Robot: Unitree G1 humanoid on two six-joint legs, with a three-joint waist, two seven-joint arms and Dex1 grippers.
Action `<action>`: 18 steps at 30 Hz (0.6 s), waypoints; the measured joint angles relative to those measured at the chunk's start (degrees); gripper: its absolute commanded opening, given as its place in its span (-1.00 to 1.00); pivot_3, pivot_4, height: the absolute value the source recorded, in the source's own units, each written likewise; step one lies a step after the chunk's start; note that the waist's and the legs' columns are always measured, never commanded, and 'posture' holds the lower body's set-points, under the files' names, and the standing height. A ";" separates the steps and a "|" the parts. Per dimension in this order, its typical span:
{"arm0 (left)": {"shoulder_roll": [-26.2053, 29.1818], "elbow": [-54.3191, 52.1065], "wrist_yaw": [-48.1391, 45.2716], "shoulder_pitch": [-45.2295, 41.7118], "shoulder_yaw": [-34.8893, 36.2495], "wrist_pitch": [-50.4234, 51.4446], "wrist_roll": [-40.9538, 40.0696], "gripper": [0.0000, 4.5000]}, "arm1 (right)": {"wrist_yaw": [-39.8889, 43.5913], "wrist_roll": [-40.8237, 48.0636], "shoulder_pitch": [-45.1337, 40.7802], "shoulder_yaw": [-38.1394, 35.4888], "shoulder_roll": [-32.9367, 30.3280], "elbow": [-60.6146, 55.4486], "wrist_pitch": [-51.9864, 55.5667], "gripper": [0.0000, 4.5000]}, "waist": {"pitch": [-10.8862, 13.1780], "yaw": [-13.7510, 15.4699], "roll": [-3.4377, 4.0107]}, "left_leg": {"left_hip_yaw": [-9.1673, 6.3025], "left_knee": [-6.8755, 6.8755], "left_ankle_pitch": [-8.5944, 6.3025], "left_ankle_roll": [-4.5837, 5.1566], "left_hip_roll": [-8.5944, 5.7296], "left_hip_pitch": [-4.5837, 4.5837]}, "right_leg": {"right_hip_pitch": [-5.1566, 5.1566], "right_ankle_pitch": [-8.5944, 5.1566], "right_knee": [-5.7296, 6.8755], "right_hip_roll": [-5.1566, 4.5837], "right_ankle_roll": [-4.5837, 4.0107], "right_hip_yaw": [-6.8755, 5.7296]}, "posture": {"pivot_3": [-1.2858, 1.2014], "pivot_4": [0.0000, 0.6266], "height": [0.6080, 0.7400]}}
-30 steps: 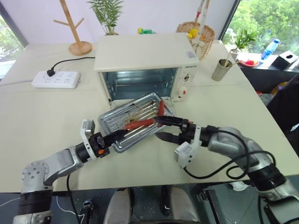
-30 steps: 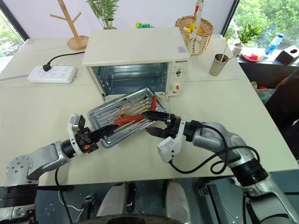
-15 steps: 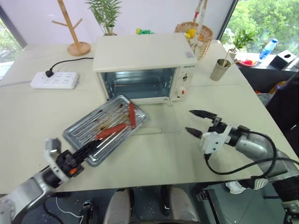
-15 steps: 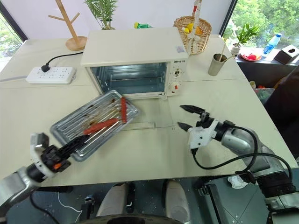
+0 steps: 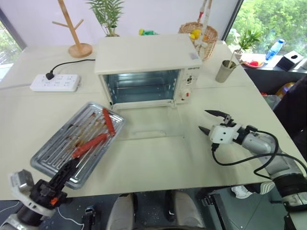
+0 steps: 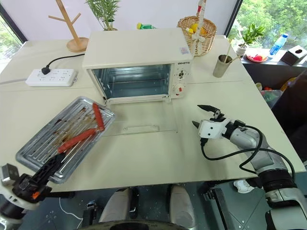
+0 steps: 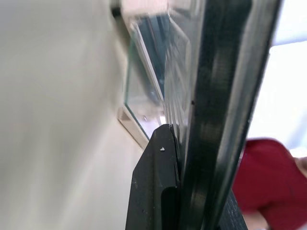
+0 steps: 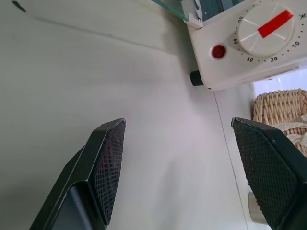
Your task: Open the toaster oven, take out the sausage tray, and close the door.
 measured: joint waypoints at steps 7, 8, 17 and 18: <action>-1.72 3.04 -0.53 0.56 5.28 -1.97 0.00 -1.00 | 1.04 -0.23 -1.41 2.66 2.47 0.44 -0.42 -0.99 | -0.01 0.12 -0.03 | -0.02 0.04 0.00 0.00 -0.01 -0.06 | 0.00 0.00 -0.05 -0.01 0.00 -0.02 | 0.03 -0.52 1.00; -1.85 3.76 -0.50 0.09 5.55 -2.01 0.00 -1.00 | 1.06 -0.27 -1.59 2.97 2.84 0.44 -0.35 -0.99 | -0.01 0.12 -0.03 | -0.02 0.04 0.00 0.00 -0.02 -0.07 | 0.00 0.00 -0.05 -0.01 0.00 -0.02 | 0.03 -0.52 1.00; -0.34 8.06 0.60 -3.39 7.58 -1.24 -0.01 -1.00 | 1.56 -1.86 -2.08 6.21 6.38 -0.63 0.12 -0.99 | -0.06 0.03 -0.10 | -0.03 0.01 0.00 0.00 0.02 -0.06 | -0.01 0.00 -0.04 0.04 0.00 -0.04 | 0.03 -0.52 1.00; -0.13 8.57 0.75 -3.86 7.58 -1.03 -0.01 -1.00 | 1.56 -2.12 -2.06 6.55 7.04 -1.55 0.18 -0.99 | -0.06 0.03 -0.11 | -0.04 0.01 0.00 0.00 0.02 -0.06 | -0.02 0.00 -0.03 0.04 0.00 -0.04 | 0.03 -0.52 1.00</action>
